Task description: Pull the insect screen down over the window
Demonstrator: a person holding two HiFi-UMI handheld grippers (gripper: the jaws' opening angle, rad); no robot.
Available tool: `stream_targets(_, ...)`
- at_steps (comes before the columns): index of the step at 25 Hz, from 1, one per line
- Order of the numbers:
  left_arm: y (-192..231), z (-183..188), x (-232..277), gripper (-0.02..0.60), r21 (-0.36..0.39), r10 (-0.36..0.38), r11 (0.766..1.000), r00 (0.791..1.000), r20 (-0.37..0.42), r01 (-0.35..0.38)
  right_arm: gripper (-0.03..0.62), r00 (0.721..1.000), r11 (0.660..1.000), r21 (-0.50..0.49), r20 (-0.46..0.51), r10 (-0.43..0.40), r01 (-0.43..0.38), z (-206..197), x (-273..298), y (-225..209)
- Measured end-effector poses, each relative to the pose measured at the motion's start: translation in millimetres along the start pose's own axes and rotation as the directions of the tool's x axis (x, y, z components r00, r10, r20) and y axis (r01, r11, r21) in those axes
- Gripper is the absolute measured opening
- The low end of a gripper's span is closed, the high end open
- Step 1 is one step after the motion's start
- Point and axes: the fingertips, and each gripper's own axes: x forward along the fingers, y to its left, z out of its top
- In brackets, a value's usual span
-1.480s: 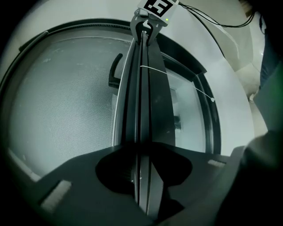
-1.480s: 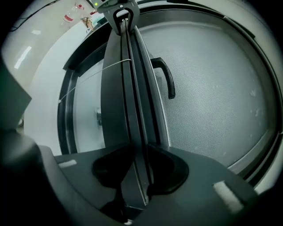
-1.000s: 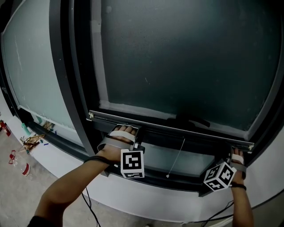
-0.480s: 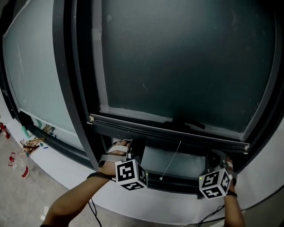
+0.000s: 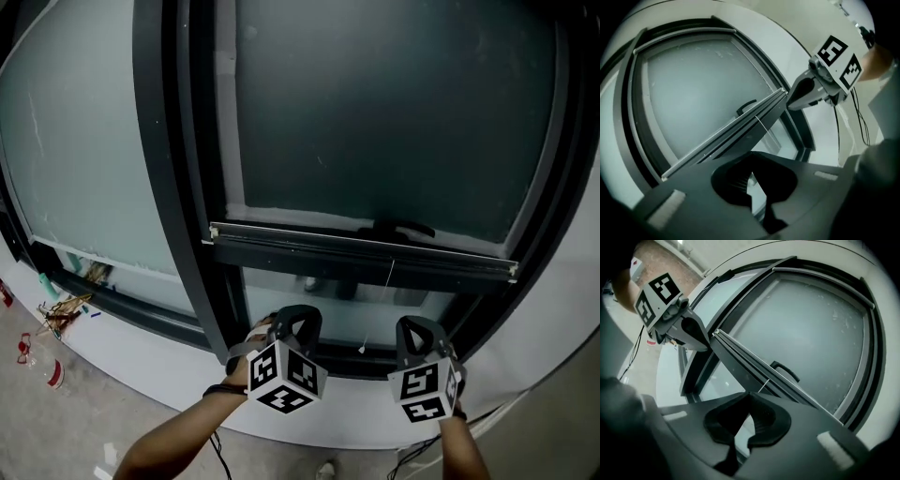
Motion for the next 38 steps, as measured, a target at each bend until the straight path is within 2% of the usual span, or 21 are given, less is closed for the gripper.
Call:
stream_targets(4, -21, -5, -47, 0.018, -0.187, -0.065, 0.98, 0.997, 0.05, 0.073, 0.005, 0.999, 0.99, 0.133, 0.038, 0.039, -0.043, 21, -38, 47)
stream_targets(10, -63, -7, -106, 0.018, -0.311, -0.12, 0.939, 0.988, 0.101, 0.146, 0.005, 0.995, 0.94, 0.327, 0.073, 0.073, -0.093, 33, -96, 99)
stream_targets(15, -88, -2, -148, 0.018, -0.438, -0.146, 0.875, 0.975, 0.169, 0.207, 0.005, 0.988, 0.874, 0.465, 0.114, 0.102, -0.144, 46, -135, 136)
stream_targets(20, -106, -3, -176, 0.017, -0.514, -0.188, 0.816, 0.962, 0.196, 0.264, 0.005, 0.985, 0.817, 0.553, 0.137, 0.105, -0.164, 59, -161, 163)
stream_targets(22, -116, -3, -183, 0.017, -0.552, -0.221, 0.779, 0.954, 0.203, 0.298, 0.005, 0.984, 0.783, 0.598, 0.143, 0.106, -0.171, 62, -169, 167)
stream_targets(24, -124, -3, -189, 0.017, -0.582, -0.228, 0.757, 0.954, 0.192, 0.298, 0.005, 0.983, 0.745, 0.643, 0.14, 0.117, -0.18, 60, -177, 170)
stream_targets(27, -128, -8, -196, 0.017, -0.606, -0.198, 0.752, 0.966, 0.166, 0.259, 0.005, 0.985, 0.718, 0.674, 0.117, 0.125, -0.171, 57, -184, 180)
stream_targets(30, -122, -11, -207, 0.017, -0.623, -0.172, 0.748, 0.973, 0.152, 0.23, 0.005, 0.987, 0.722, 0.673, 0.1, 0.127, -0.161, 62, -189, 191)
stream_targets(38, -122, -16, -216, 0.017, -0.64, -0.169, 0.735, 0.975, 0.146, 0.224, 0.005, 0.987, 0.719, 0.677, 0.094, 0.128, -0.158, 64, -195, 199)
